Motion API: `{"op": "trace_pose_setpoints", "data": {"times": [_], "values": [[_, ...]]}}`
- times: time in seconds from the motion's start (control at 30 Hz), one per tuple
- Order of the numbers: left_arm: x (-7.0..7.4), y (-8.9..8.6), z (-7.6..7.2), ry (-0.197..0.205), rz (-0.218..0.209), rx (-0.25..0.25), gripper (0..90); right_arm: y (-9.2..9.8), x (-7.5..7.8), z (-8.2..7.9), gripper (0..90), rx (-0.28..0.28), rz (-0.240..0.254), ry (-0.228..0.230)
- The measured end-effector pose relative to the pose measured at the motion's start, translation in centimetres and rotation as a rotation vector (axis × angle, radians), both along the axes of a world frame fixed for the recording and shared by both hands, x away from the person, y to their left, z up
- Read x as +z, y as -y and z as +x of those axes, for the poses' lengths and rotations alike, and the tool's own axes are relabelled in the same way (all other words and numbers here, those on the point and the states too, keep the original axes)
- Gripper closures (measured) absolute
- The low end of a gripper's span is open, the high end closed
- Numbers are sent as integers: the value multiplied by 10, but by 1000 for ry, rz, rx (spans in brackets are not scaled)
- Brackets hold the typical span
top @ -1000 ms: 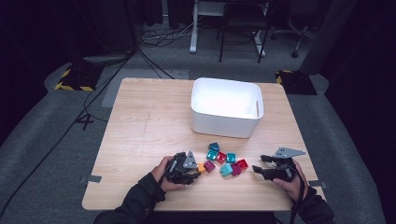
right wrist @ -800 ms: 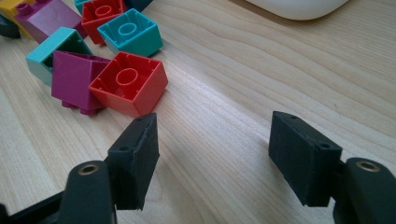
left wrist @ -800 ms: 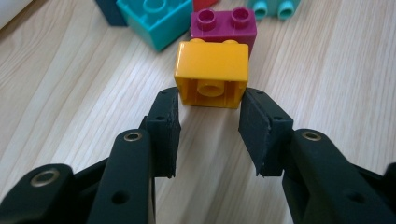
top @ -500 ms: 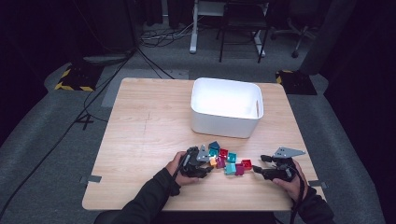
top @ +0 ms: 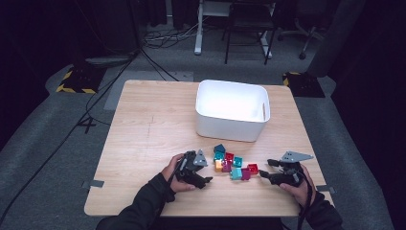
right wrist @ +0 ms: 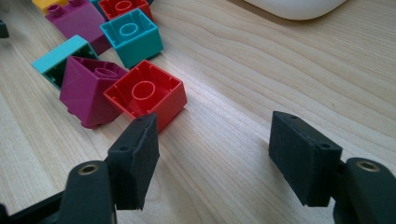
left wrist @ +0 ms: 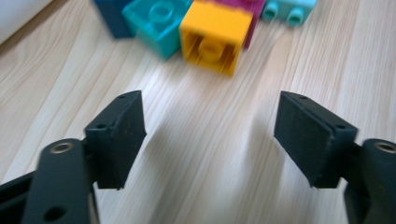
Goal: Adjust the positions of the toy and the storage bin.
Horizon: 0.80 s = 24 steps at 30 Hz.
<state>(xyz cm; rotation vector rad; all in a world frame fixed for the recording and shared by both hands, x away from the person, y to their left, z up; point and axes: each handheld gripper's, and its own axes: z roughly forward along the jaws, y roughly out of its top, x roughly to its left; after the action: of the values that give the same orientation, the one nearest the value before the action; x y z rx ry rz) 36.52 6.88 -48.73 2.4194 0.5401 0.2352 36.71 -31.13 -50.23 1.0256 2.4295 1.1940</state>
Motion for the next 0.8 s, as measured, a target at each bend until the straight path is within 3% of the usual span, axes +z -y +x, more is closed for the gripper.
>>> {"op": "trace_pose_setpoints", "data": {"times": [0.1, 0.13, 0.2, 0.3, 0.47, 0.8], "values": [[0, -12, -2, -25, -16, 9, 186, 0, 0, 0, 338, 0, -1, 1], [-3, -23, -5, -47, -31, 27, 173, 0, 0, 0, 338, -1, -2, 1], [-6, -32, -9, -51, -47, 60, 174, 0, 0, 0, 338, -3, -1, 2], [-7, -40, -11, -49, -27, 57, 175, 0, 0, 0, 338, -3, -3, 3], [-10, -60, -15, -46, -46, 74, 166, -1, 0, -1, 337, -3, -10, 6], [-15, -87, -31, -15, -87, 192, 152, -3, 0, -4, 329, 11, -43, 26]]}}
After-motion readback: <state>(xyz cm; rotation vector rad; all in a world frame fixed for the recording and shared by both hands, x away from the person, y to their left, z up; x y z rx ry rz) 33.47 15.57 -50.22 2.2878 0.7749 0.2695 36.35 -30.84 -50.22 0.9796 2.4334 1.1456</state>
